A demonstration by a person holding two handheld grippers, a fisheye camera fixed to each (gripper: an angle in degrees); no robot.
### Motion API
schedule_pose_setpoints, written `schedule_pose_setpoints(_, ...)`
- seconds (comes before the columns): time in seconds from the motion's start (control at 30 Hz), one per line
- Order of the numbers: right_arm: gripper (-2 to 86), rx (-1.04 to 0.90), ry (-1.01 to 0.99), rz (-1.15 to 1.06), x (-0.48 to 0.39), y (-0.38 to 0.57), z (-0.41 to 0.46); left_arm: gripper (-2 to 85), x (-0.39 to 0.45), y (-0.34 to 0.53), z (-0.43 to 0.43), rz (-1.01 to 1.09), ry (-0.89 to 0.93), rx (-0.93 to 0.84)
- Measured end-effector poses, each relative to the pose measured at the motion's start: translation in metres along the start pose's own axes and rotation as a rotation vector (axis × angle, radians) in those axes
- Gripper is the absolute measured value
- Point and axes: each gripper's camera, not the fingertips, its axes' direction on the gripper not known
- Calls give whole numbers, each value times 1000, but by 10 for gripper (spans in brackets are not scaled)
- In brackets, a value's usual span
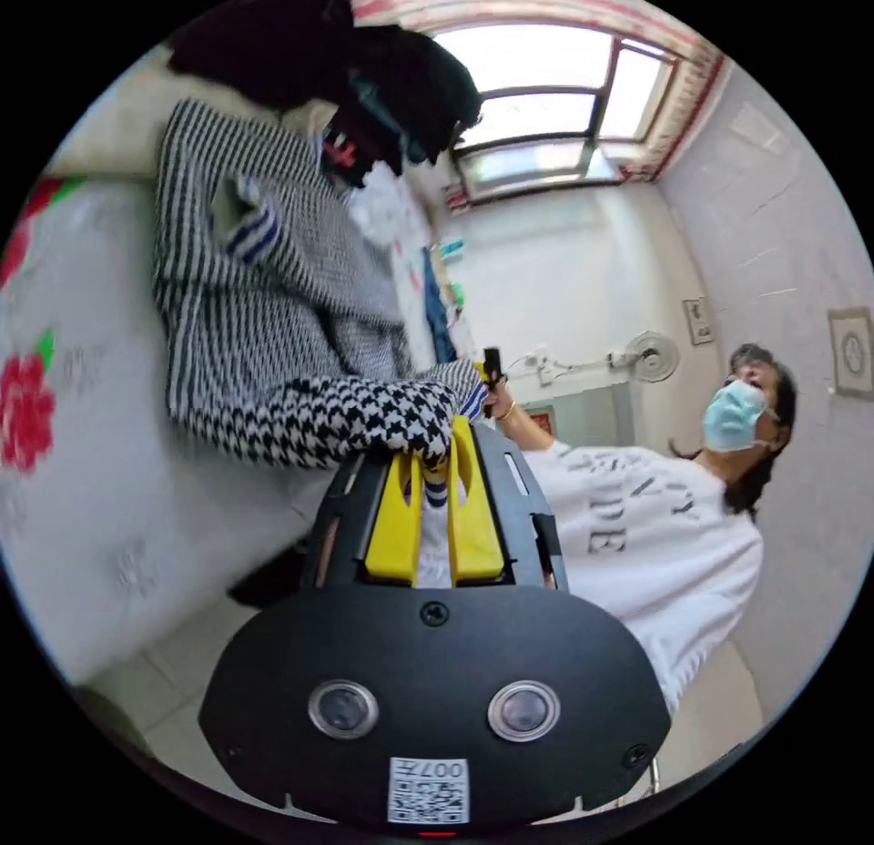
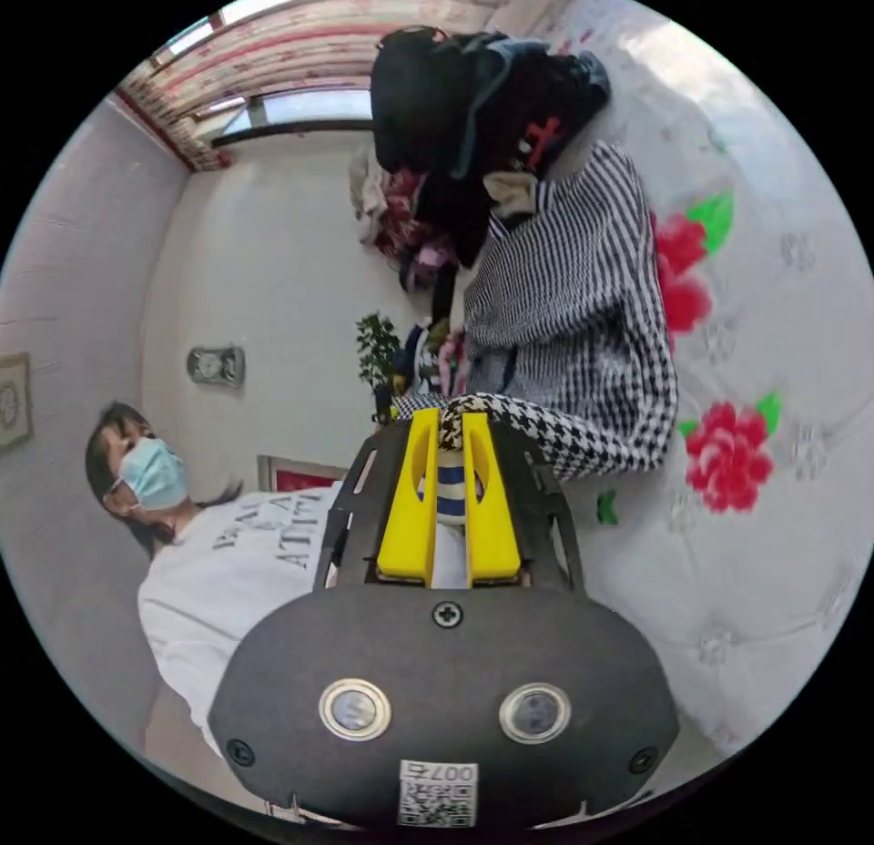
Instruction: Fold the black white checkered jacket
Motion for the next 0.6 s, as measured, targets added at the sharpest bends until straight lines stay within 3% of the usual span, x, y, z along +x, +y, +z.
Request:
schedule_pose_setpoints(0.1,70,182,-18,-9,-16,-73,-19,63,-16,-74,-32,-108,-13,223)
schedule_pose_setpoints(0.17,88,358,78,20,-20,-120,-26,98,-30,-107,-43,-190,-23,391)
schedule_pose_setpoints(0.3,104,415,292,80,-7,-143,-26,113,-39,-122,-61,-318,-259,666)
schedule_pose_setpoints(0.6,121,454,436,268,93,-10,-48,146,-80,-58,-33,-294,-558,382)
